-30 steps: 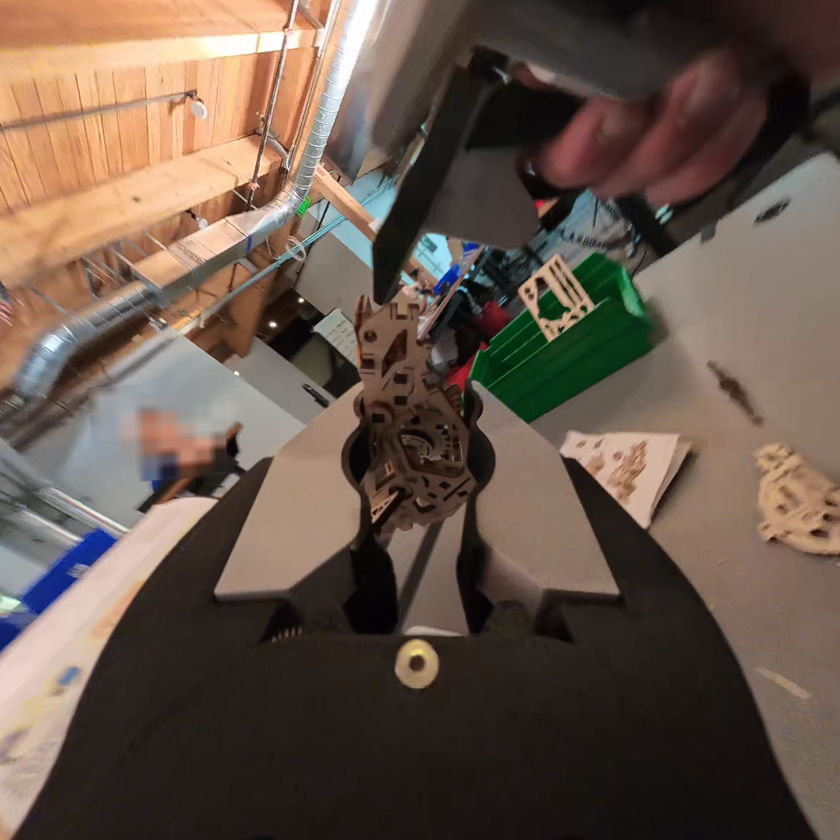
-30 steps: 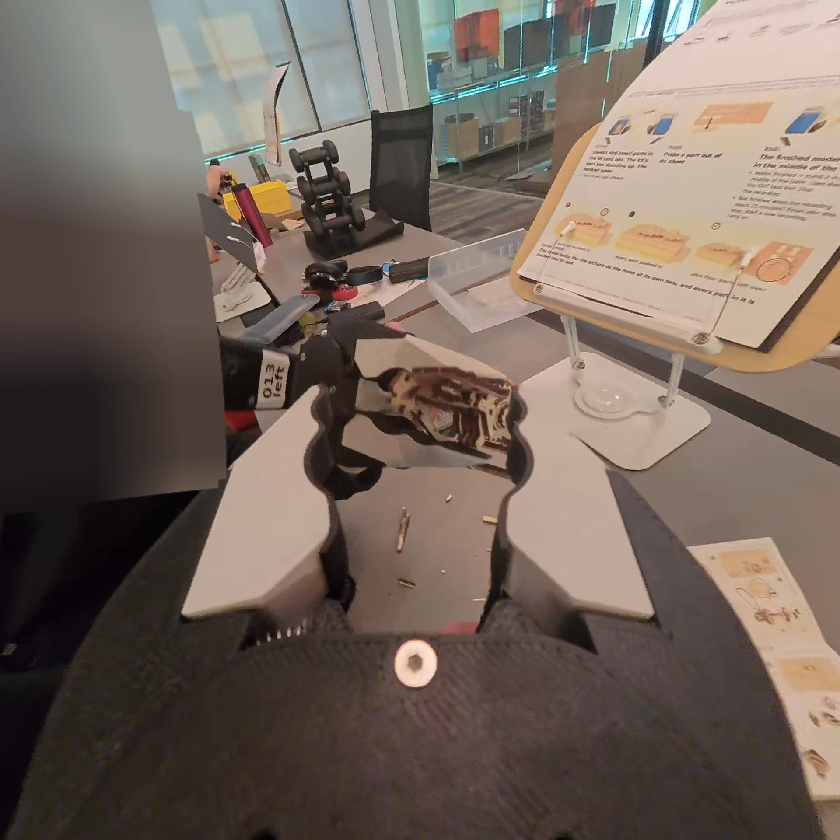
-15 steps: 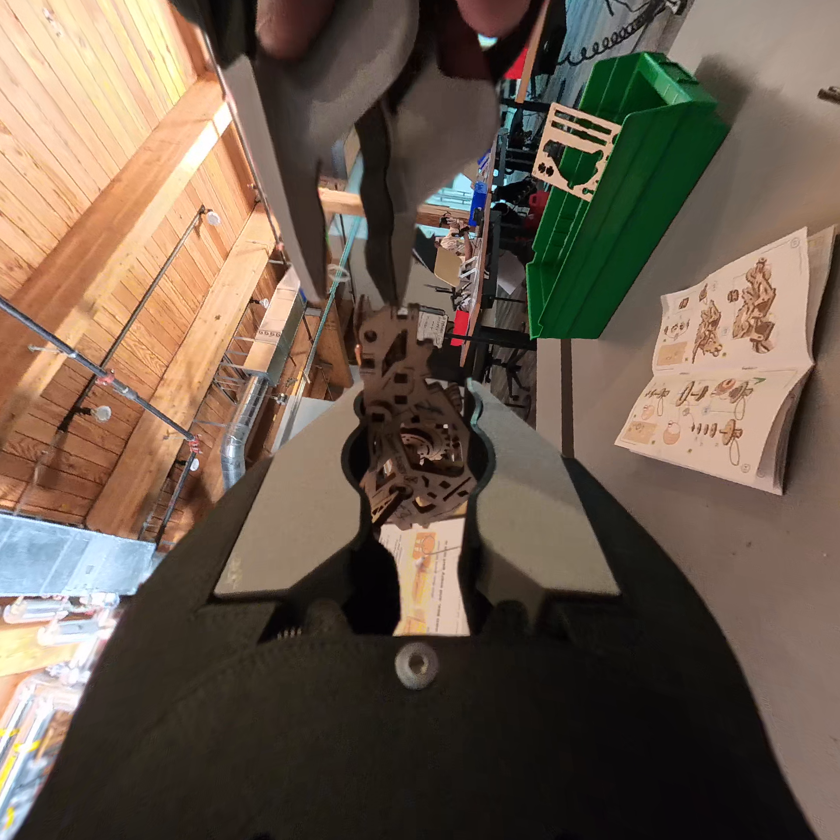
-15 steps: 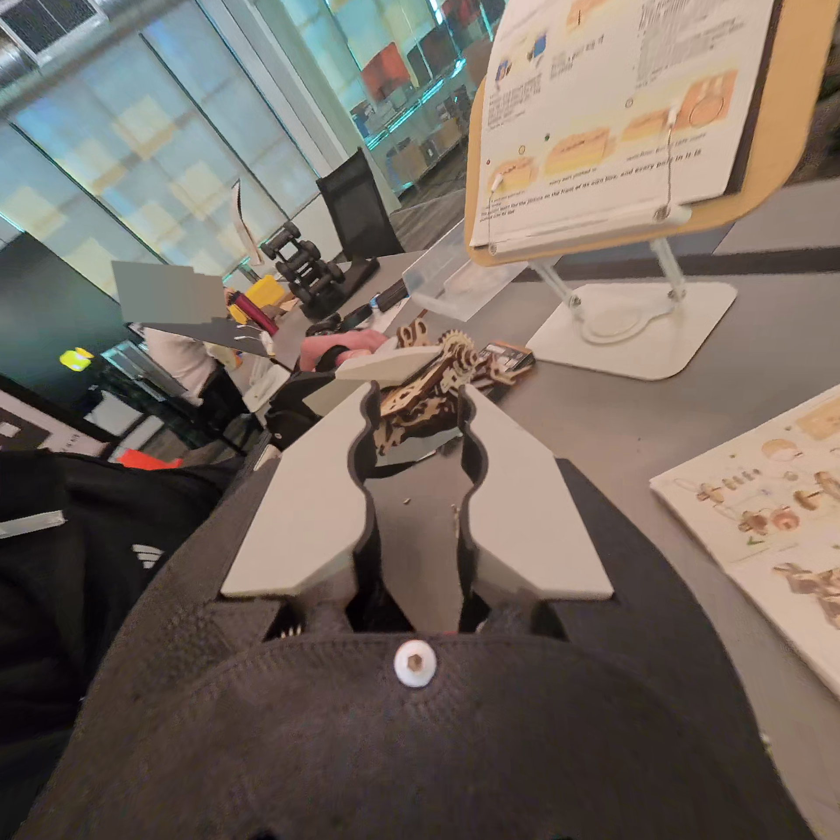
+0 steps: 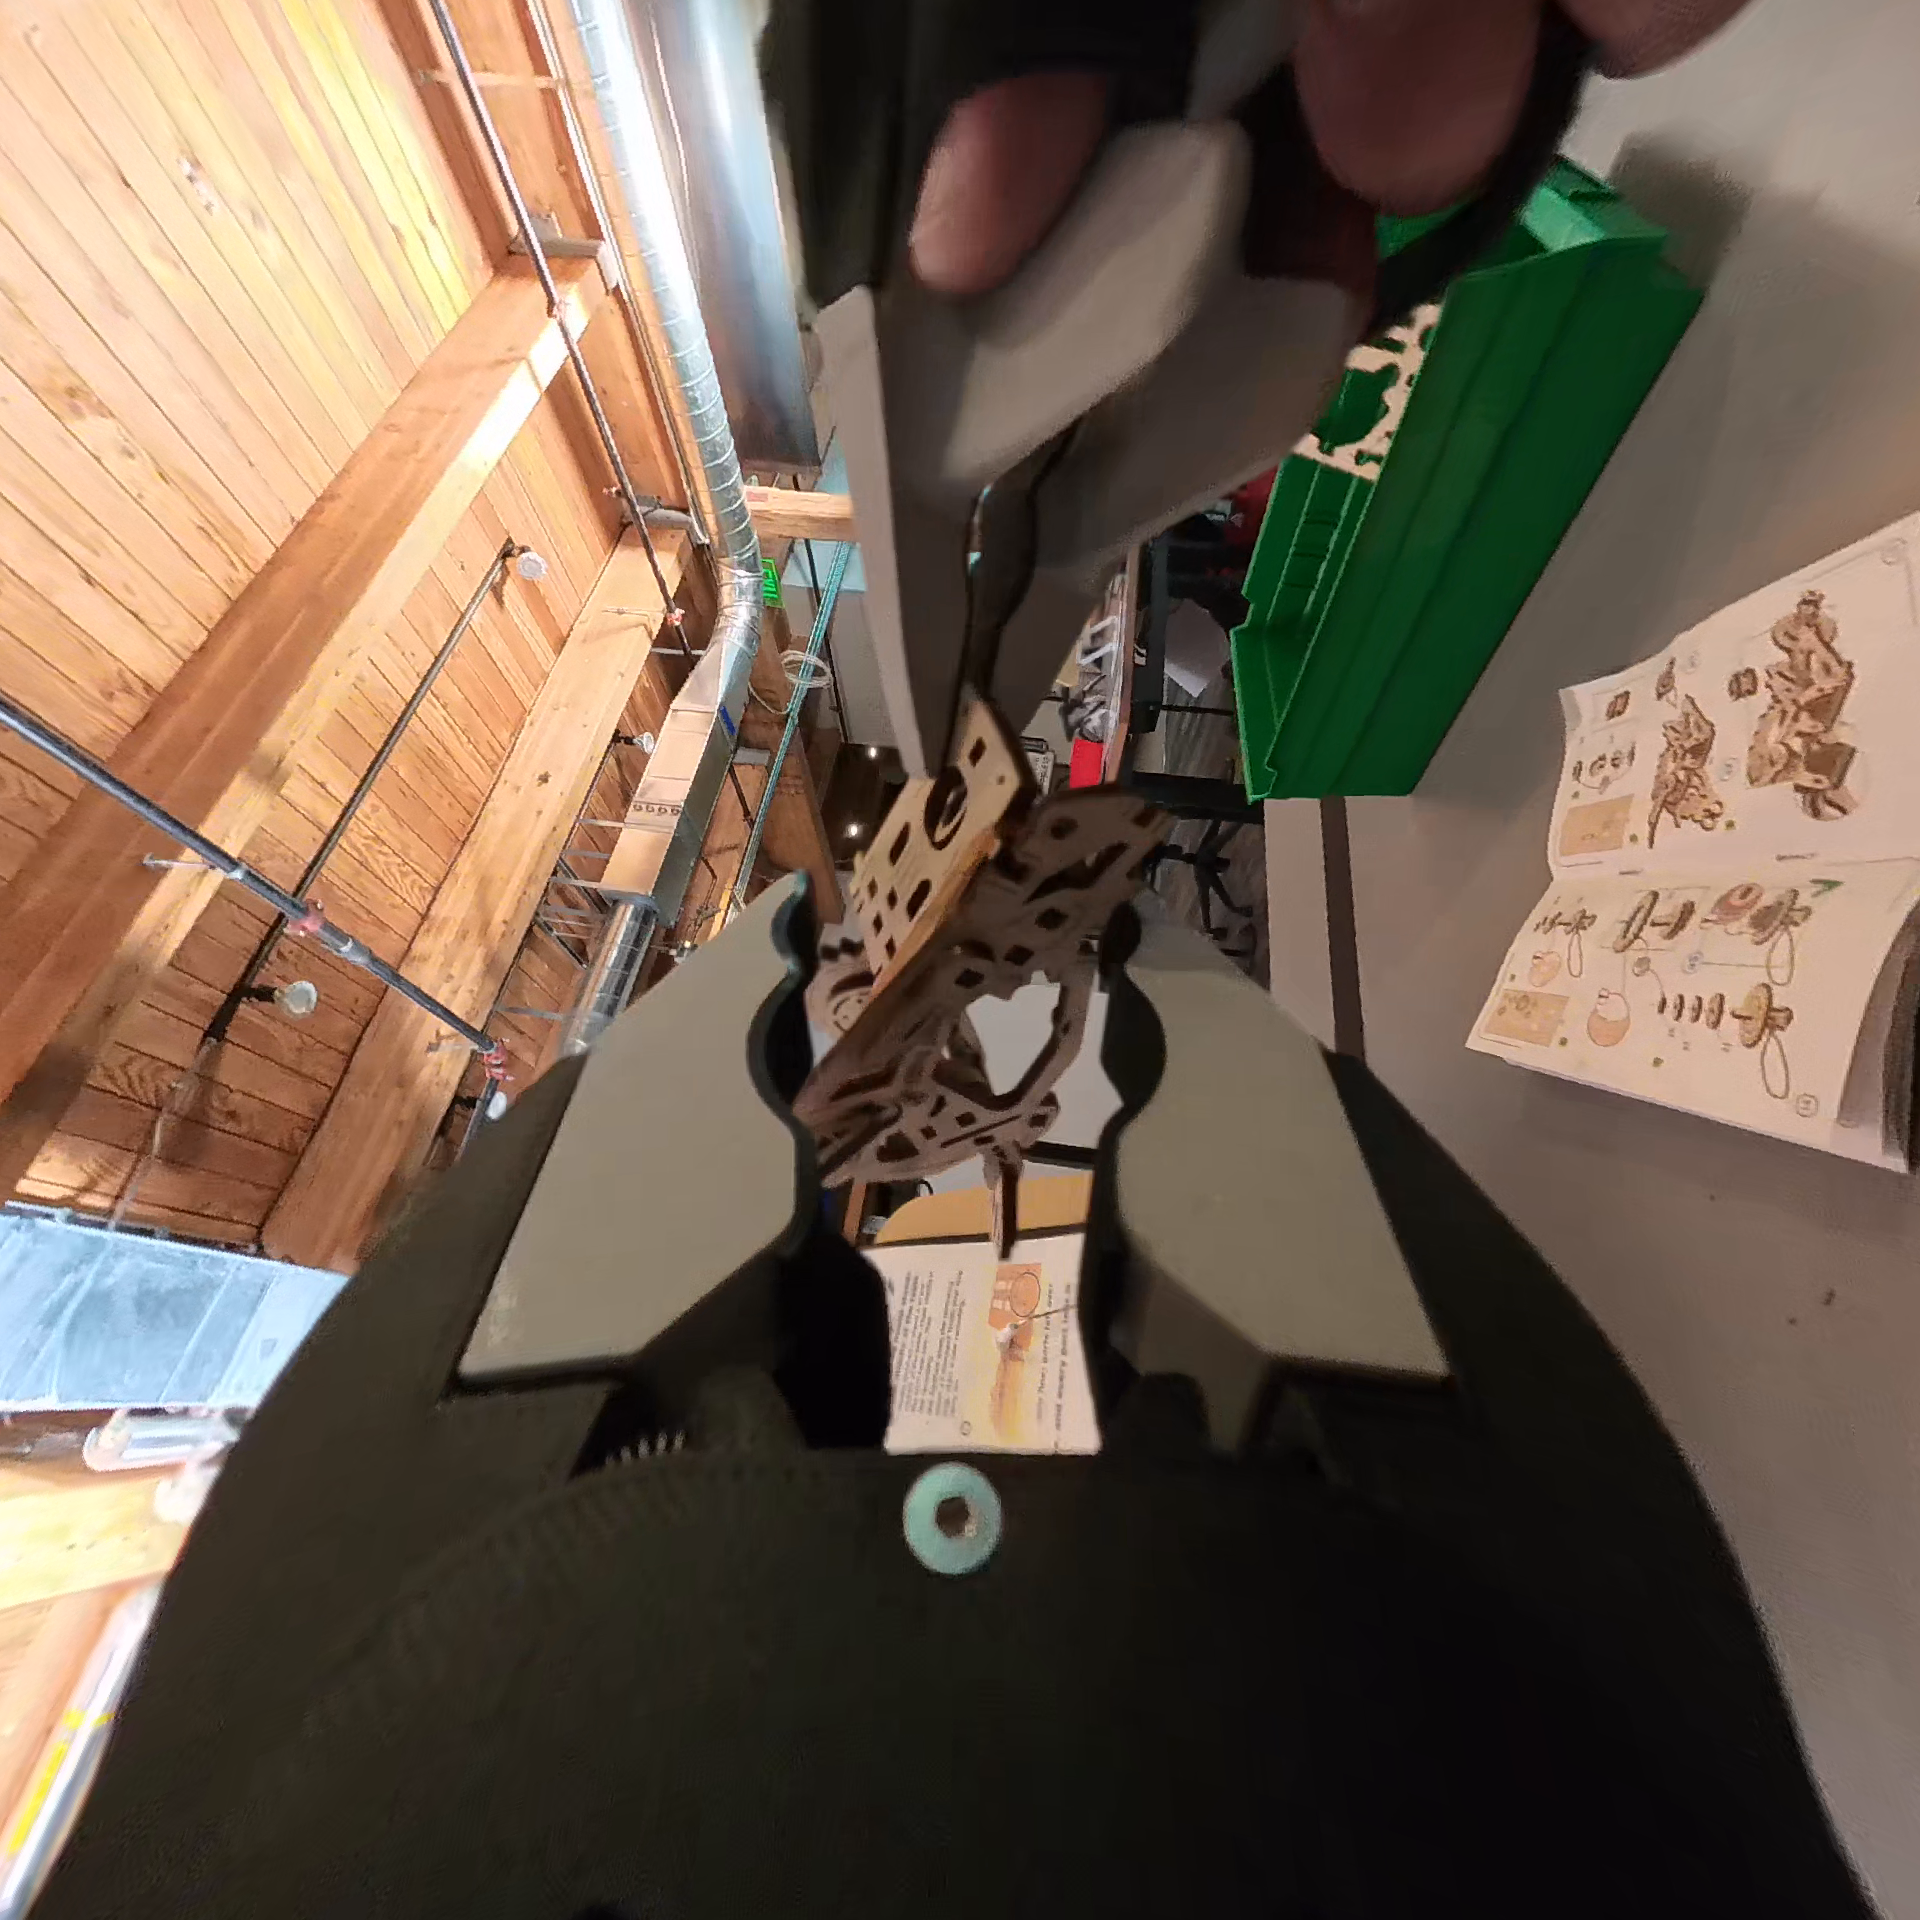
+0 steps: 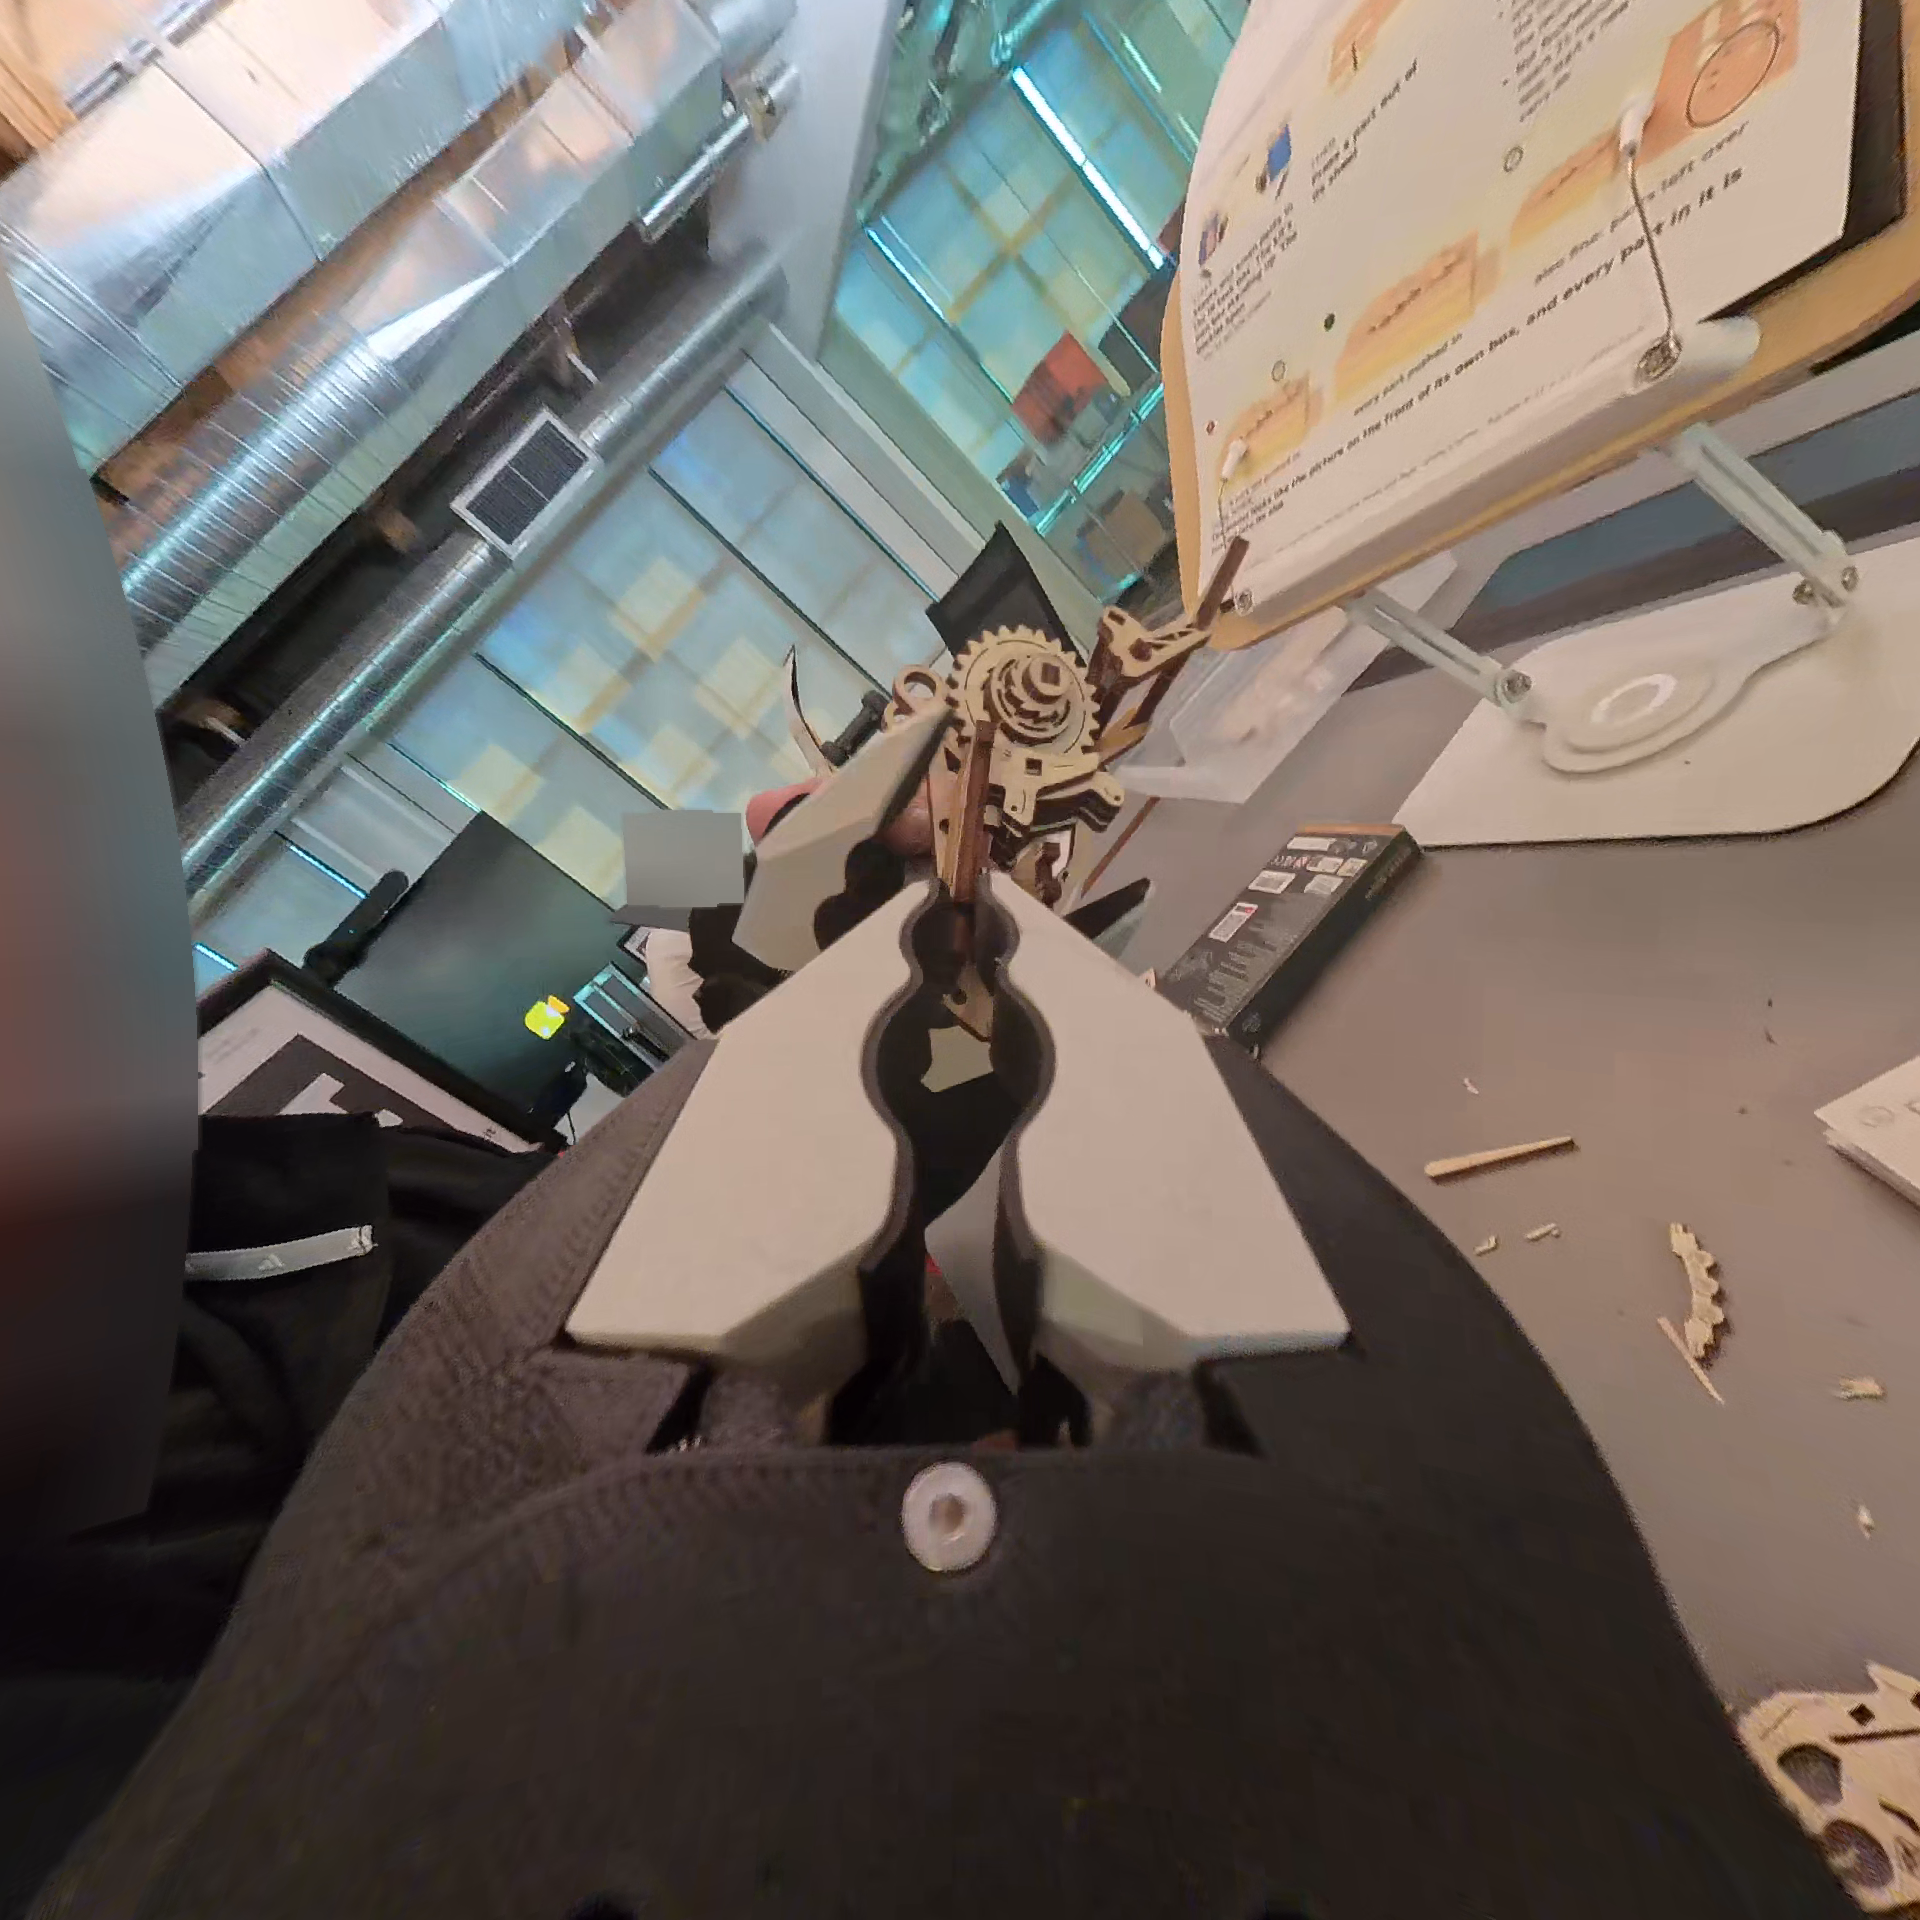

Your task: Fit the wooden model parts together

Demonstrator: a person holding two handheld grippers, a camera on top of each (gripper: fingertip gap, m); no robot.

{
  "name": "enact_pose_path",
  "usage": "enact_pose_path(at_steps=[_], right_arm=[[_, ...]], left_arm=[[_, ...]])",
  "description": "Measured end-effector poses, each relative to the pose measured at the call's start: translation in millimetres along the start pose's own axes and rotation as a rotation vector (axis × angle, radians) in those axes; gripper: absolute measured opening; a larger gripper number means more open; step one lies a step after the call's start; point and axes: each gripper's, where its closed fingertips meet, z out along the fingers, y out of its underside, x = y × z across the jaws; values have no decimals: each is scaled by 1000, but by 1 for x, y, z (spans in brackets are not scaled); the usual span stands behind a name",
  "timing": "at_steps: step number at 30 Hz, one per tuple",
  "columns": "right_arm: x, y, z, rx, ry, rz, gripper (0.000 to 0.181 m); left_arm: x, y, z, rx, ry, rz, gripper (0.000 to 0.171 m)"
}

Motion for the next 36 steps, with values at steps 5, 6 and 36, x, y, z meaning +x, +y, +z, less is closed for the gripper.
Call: enact_pose_path(at_steps=[5,6,36], right_arm=[[-3,-9,-2,63,-44,-29,0],[-5,-11,-2,75,-58,-37,0],[-18,-12,-5,-9,-109,-354,0]], left_arm=[[-2,-1,2,9,4,-102,65],[-3,-2,2,15,-9,-112,66],[-48,13,-31,807,139,-1984,52]])
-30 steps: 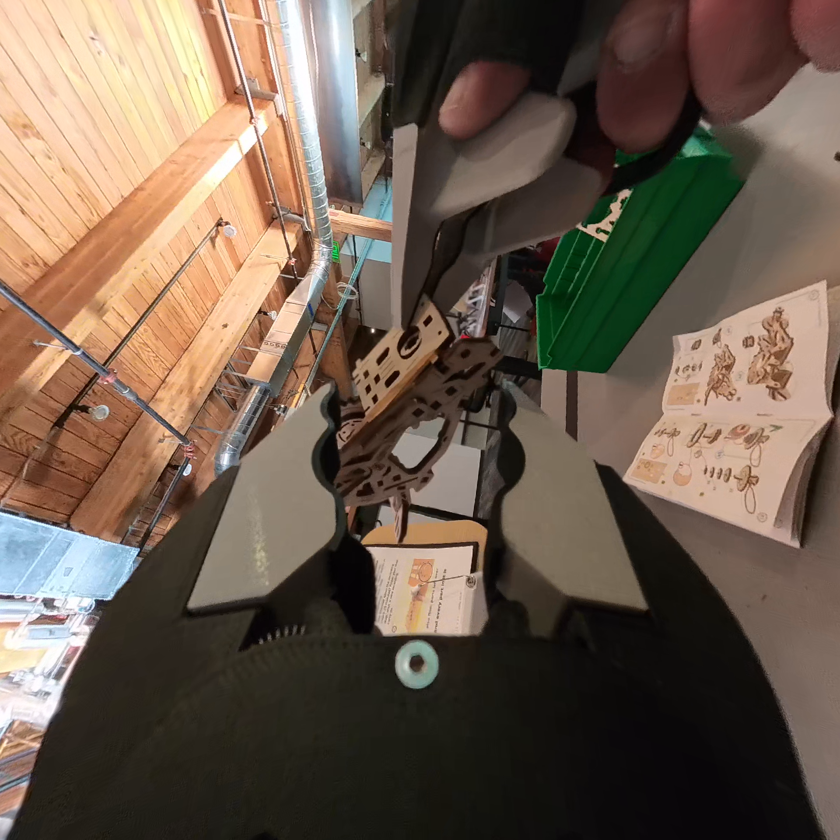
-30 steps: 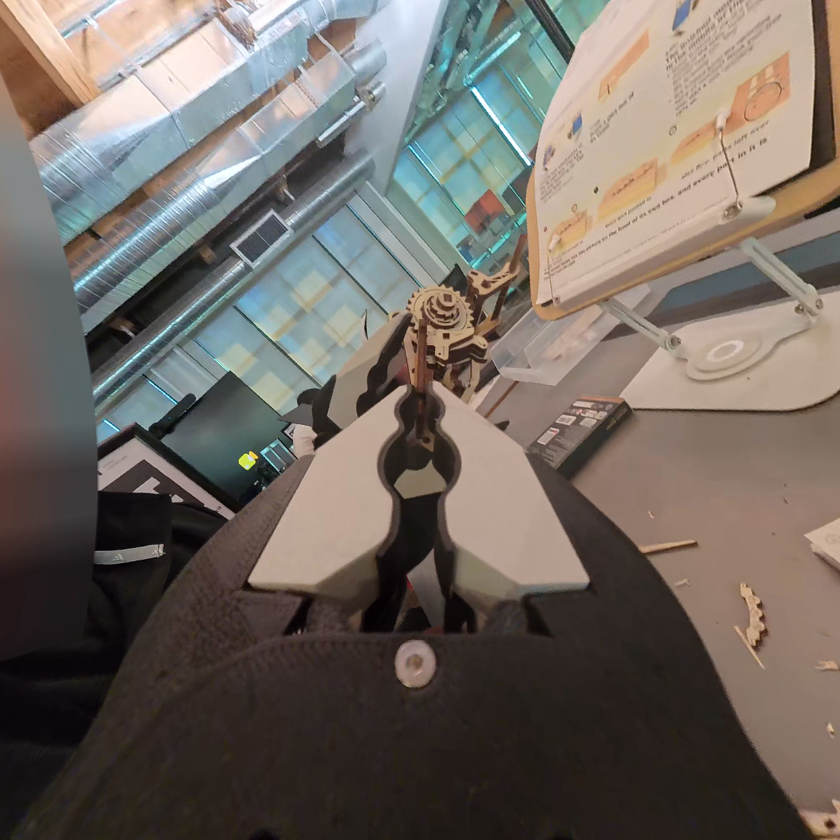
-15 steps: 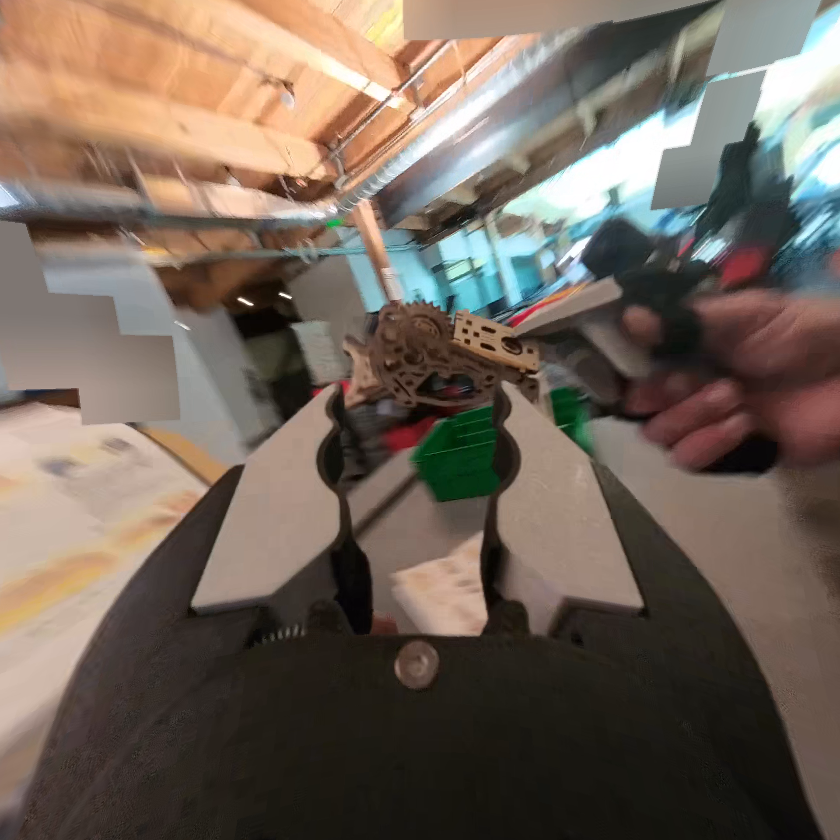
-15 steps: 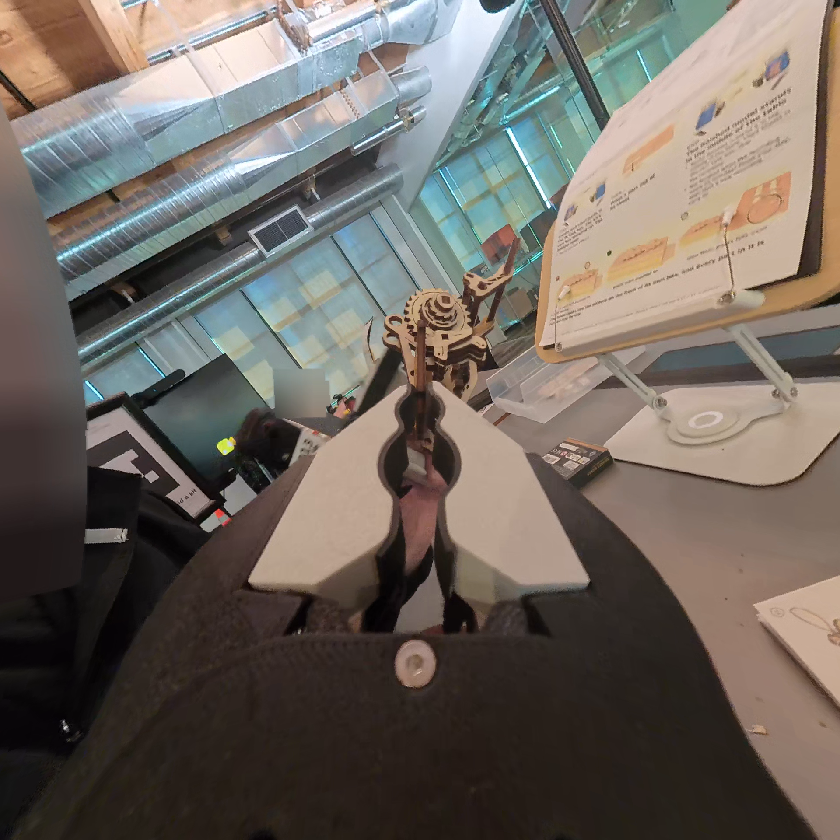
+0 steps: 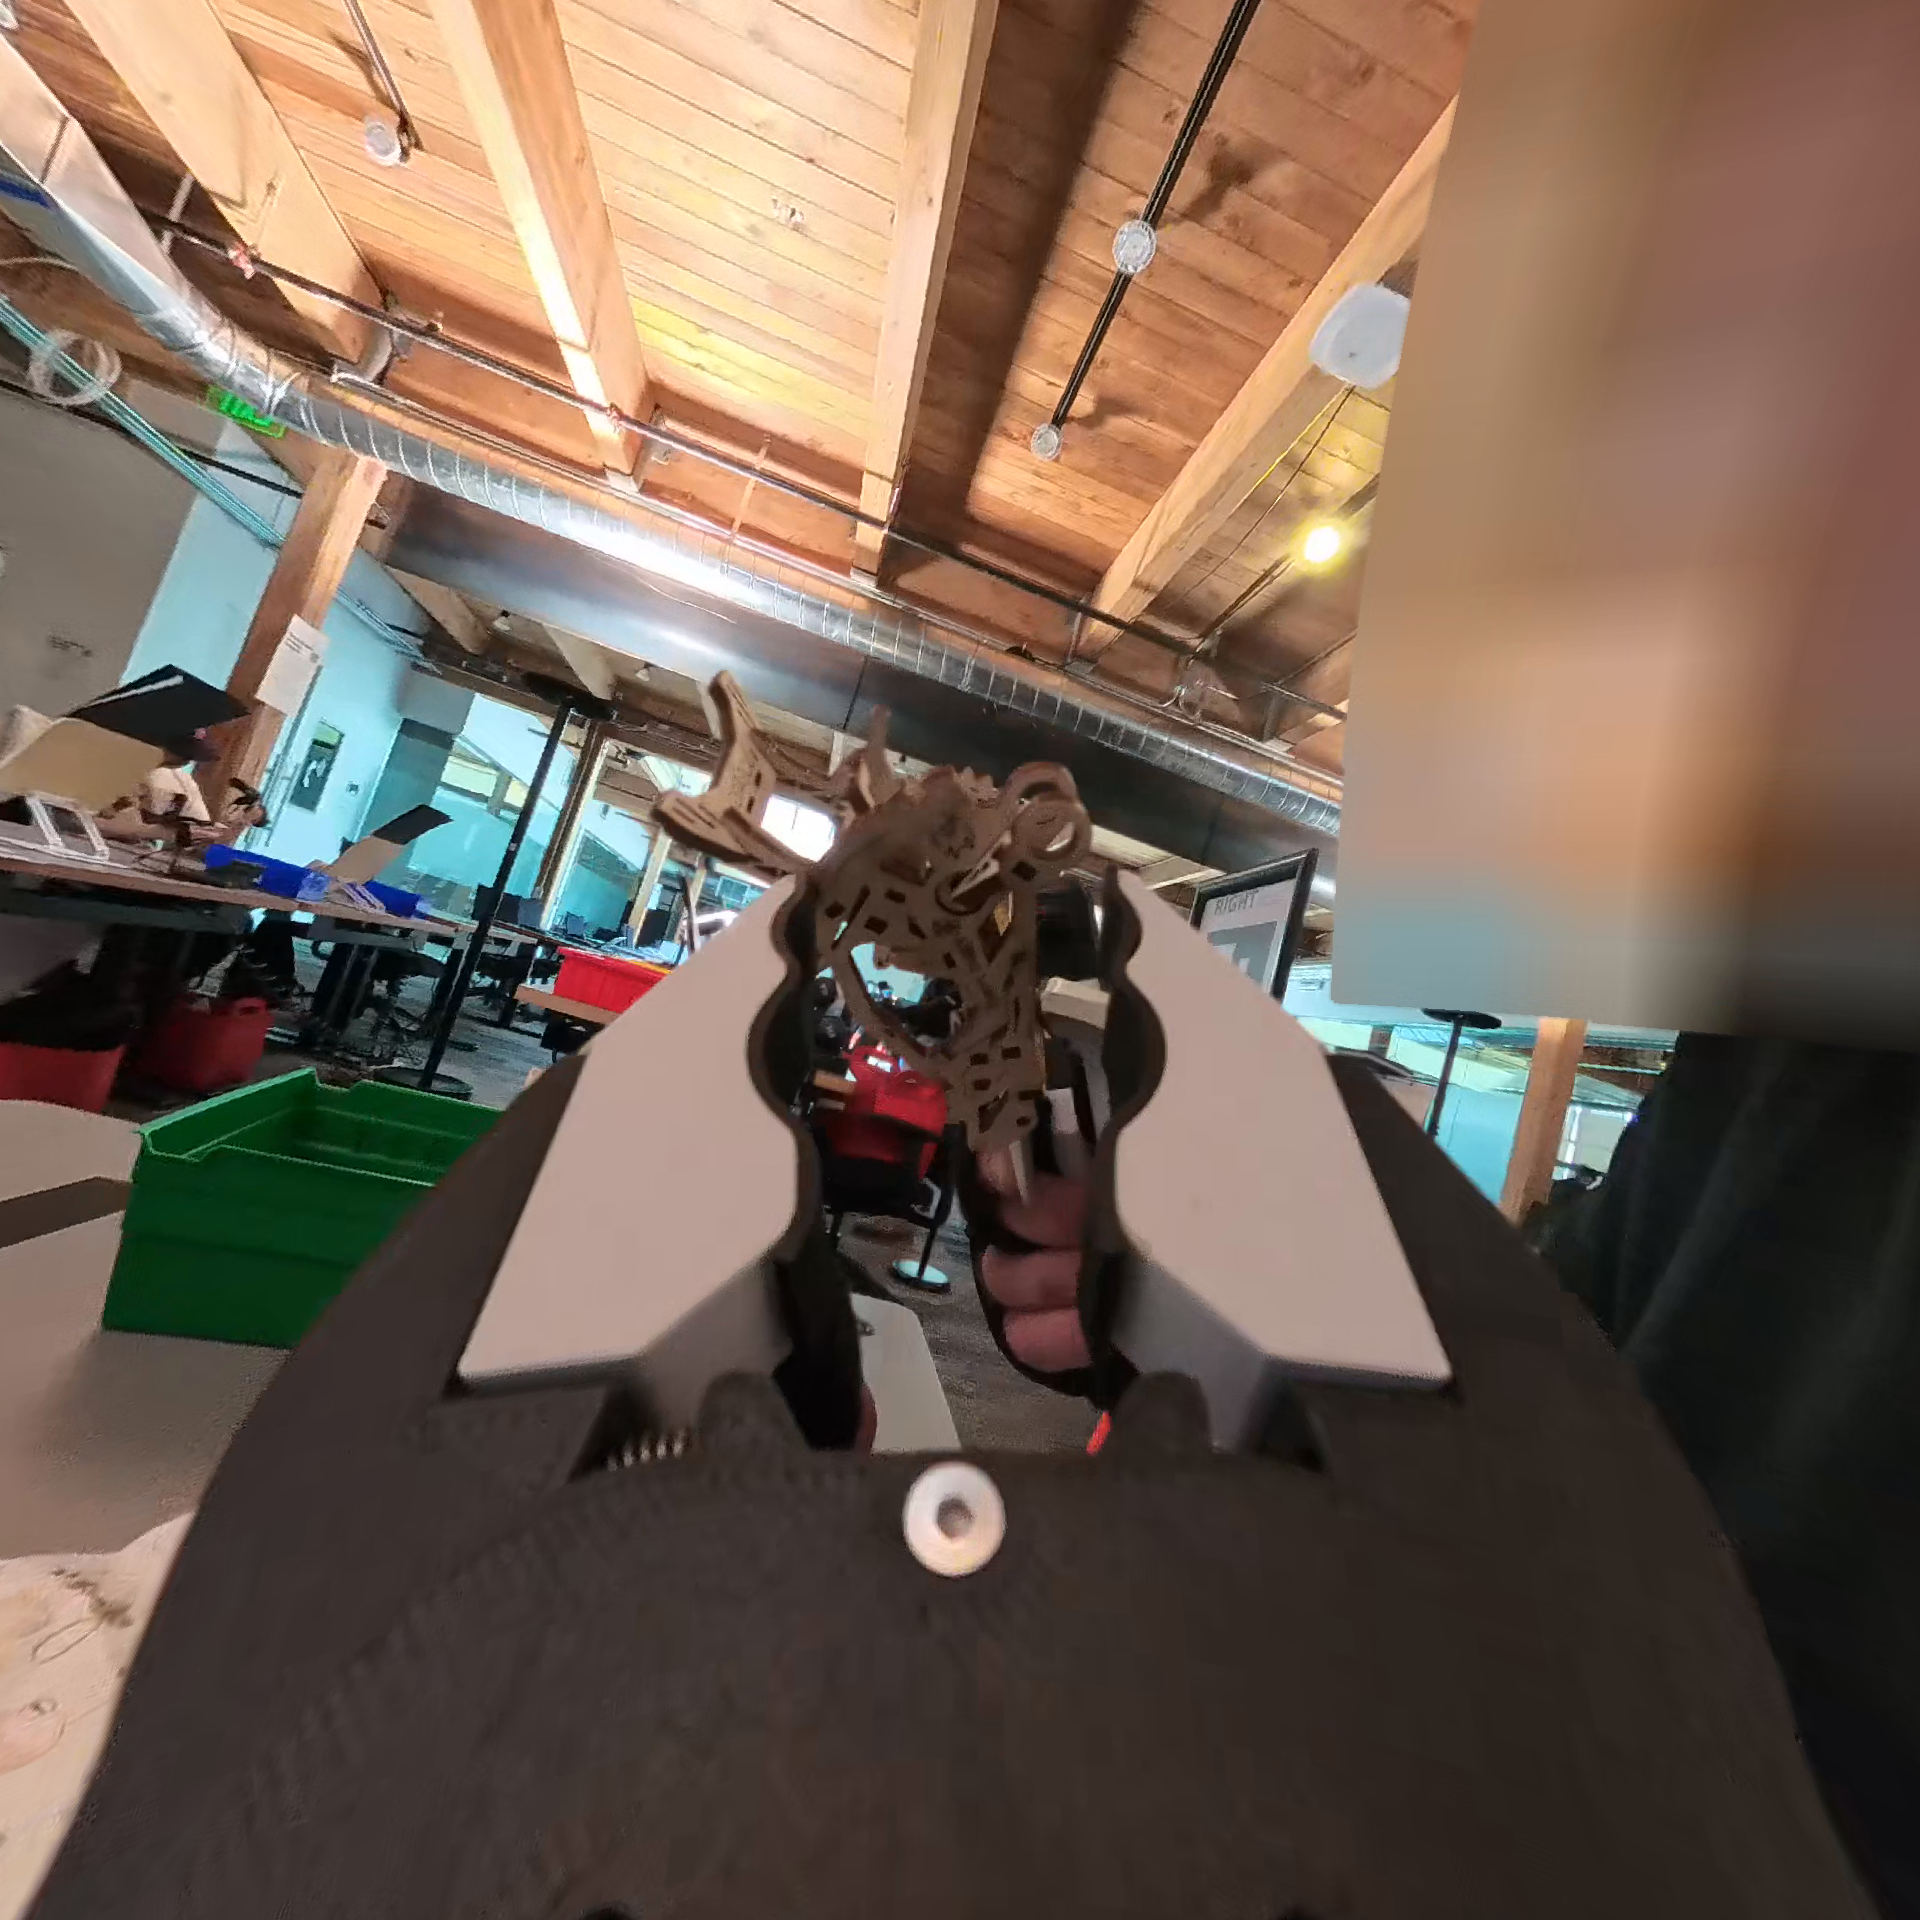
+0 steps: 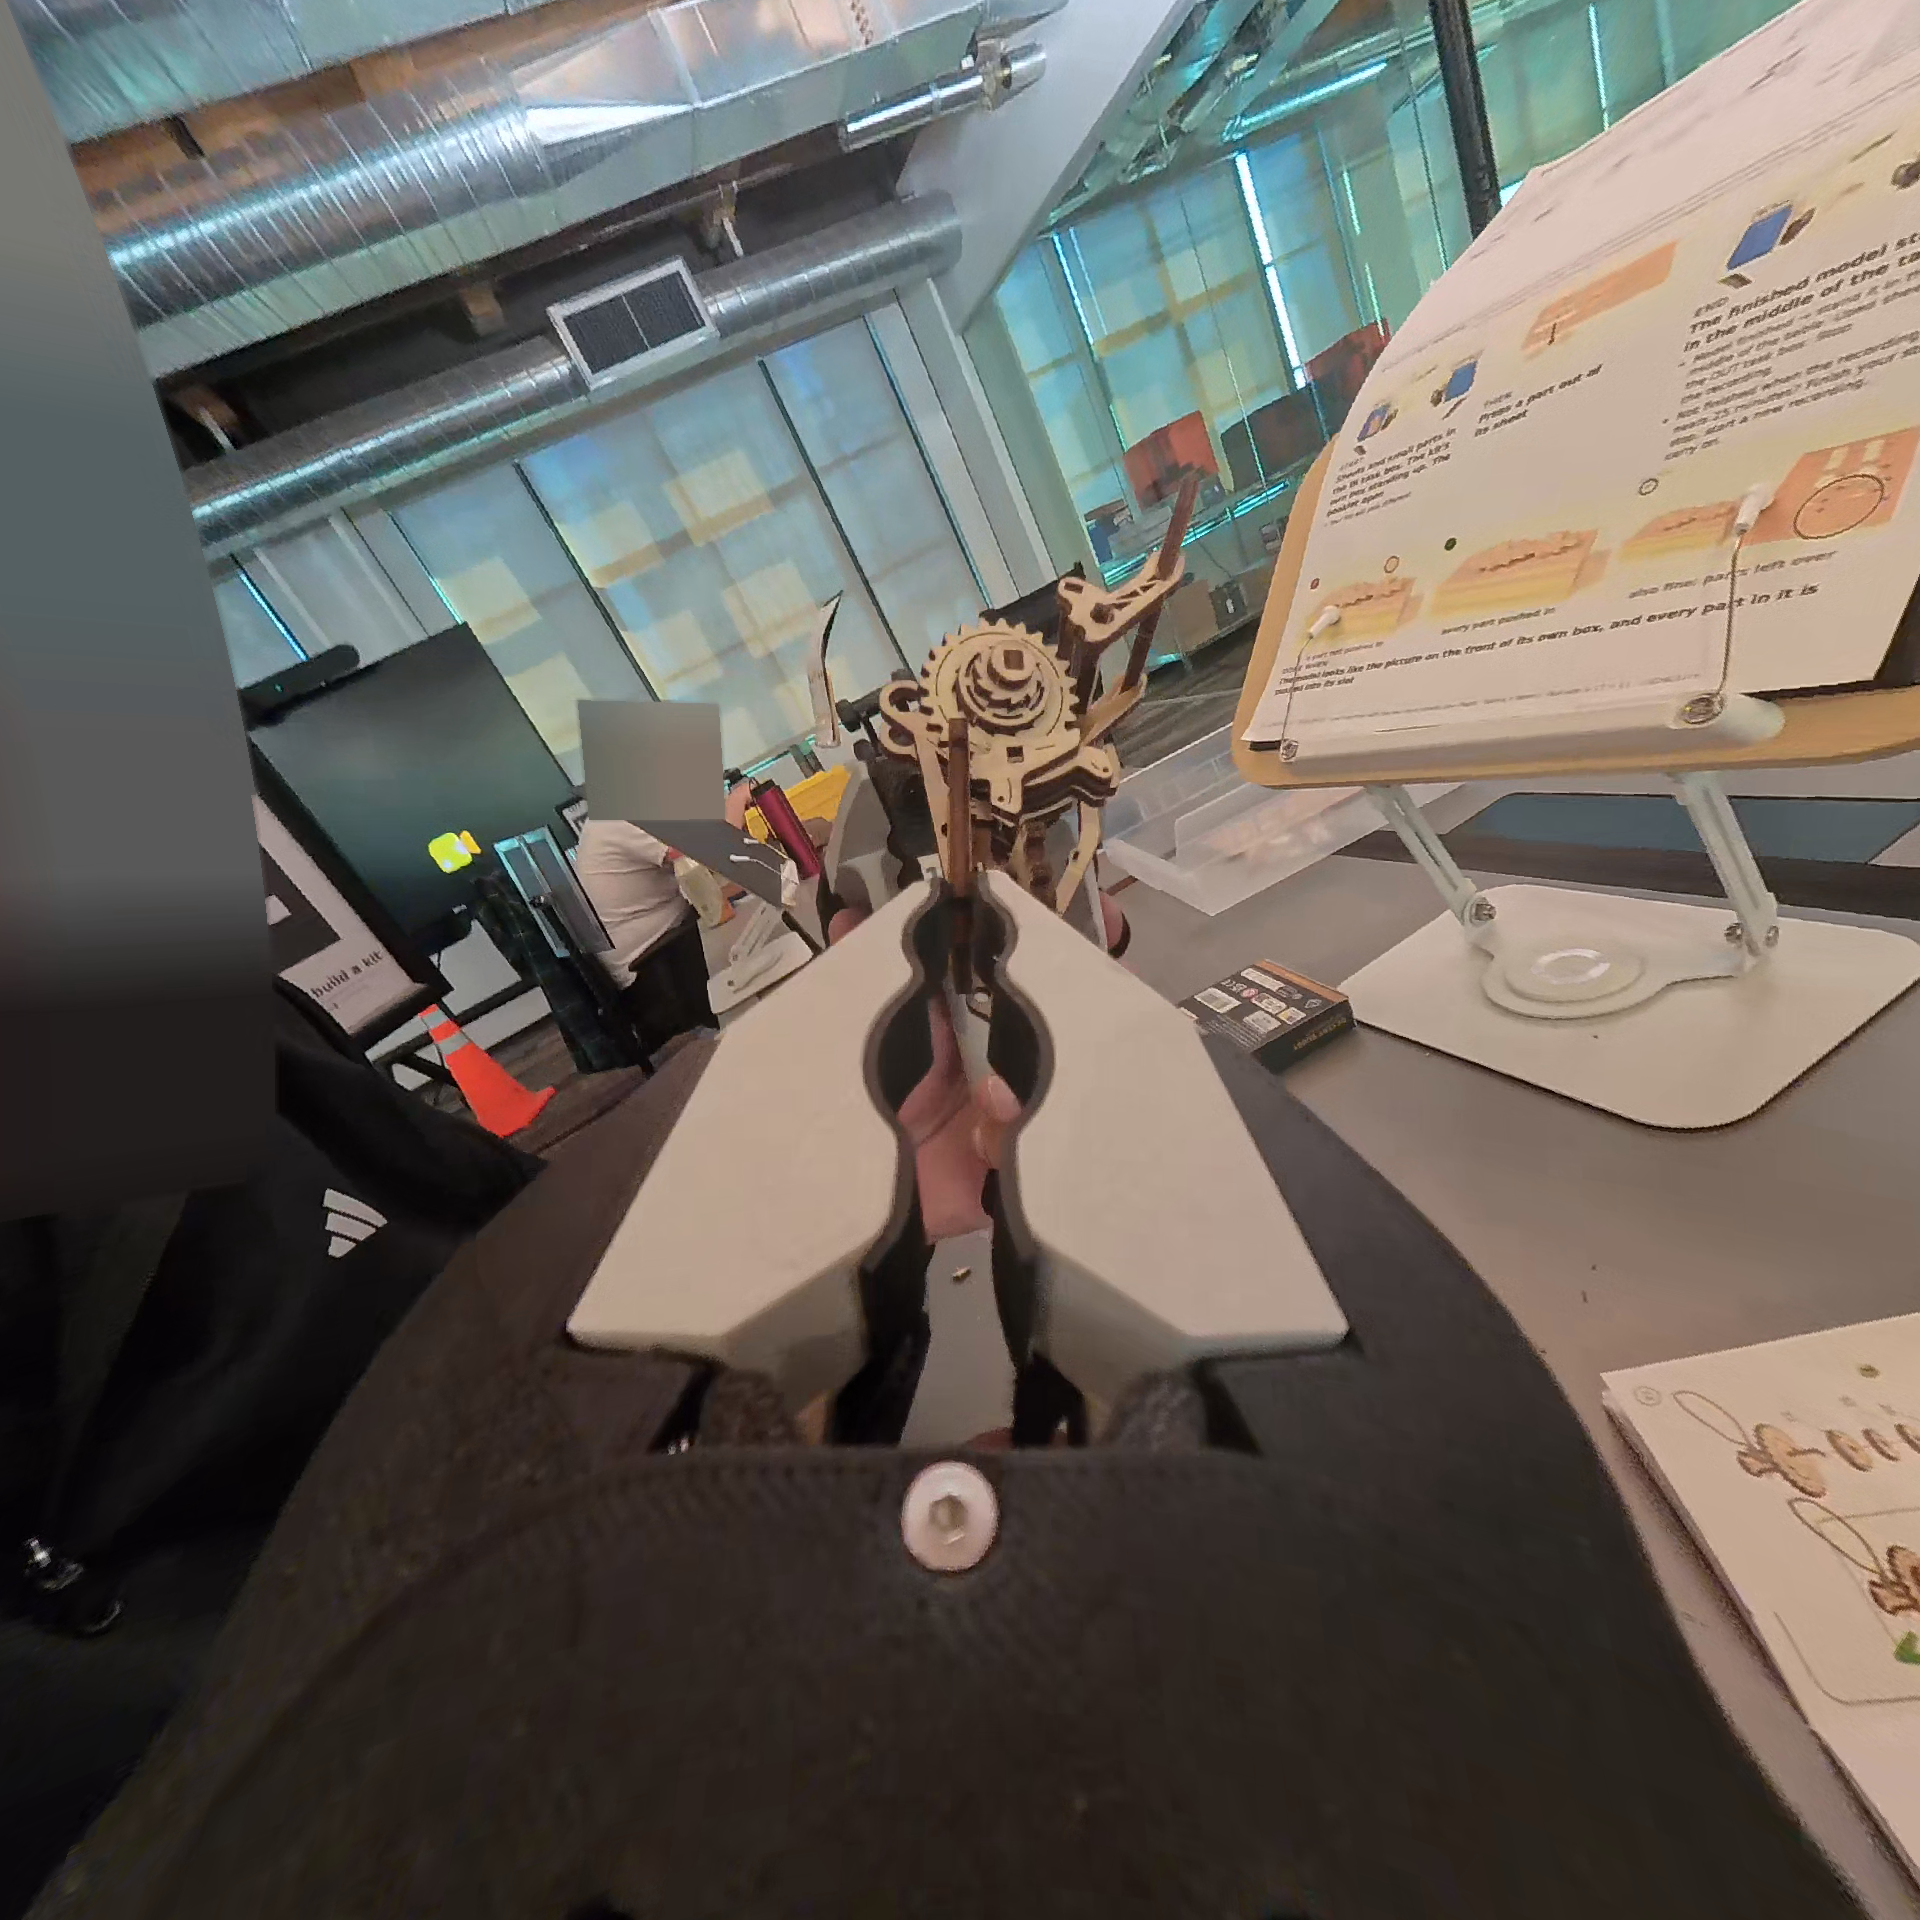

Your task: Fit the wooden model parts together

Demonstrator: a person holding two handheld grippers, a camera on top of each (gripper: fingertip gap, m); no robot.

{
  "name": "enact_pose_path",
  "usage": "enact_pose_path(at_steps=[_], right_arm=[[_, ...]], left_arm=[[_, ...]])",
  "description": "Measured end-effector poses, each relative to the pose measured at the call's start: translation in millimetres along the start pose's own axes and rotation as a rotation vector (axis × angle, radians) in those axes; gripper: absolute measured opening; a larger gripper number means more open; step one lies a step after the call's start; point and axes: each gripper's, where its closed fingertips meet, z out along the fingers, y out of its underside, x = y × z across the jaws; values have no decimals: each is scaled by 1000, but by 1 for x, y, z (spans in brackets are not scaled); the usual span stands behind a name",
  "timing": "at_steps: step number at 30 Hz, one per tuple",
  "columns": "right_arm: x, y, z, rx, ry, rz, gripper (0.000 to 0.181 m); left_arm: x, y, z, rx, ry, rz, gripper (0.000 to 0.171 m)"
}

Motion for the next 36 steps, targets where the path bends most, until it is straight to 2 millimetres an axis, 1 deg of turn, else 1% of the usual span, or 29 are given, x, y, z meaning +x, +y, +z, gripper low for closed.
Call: enact_pose_path(at_steps=[1,4,7,10,12,16,17,19,21,23,25,27,33,36], right_arm=[[0,1,0,-7,5,-10,1],[-1,3,1,-33,16,-40,1],[-2,8,3,-73,29,-67,1],[-1,10,6,-93,60,-105,1],[0,9,6,-93,83,-129,1],[4,-2,2,-78,160,-210,11],[4,-5,2,-81,178,-237,17],[0,-8,4,-104,188,-293,17],[-4,-6,9,-137,187,-317,16],[-7,1,13,-158,167,-287,12],[0,8,15,-181,190,-267,11],[6,12,17,-170,187,-210,12],[4,12,25,-122,90,-97,5],[4,13,30,-123,90,-103,1]], left_arm=[[-2,2,0,0,-5,-2,53],[-1,-2,1,39,1,-27,51],[-5,-5,0,70,-11,-25,40],[-6,-6,0,100,-9,-23,40],[-6,-6,1,109,-7,-11,39],[-4,-5,4,106,-1,2,39],[-5,-6,4,109,-9,13,39],[-3,-7,5,113,-8,28,39],[-1,-7,8,115,-4,28,39],[0,-6,10,115,-2,26,39],[-1,-8,9,129,-2,20,39],[-3,-7,9,138,-4,7,38],[-7,-7,7,173,-1,-22,38],[-8,-11,6,197,13,-46,38]])
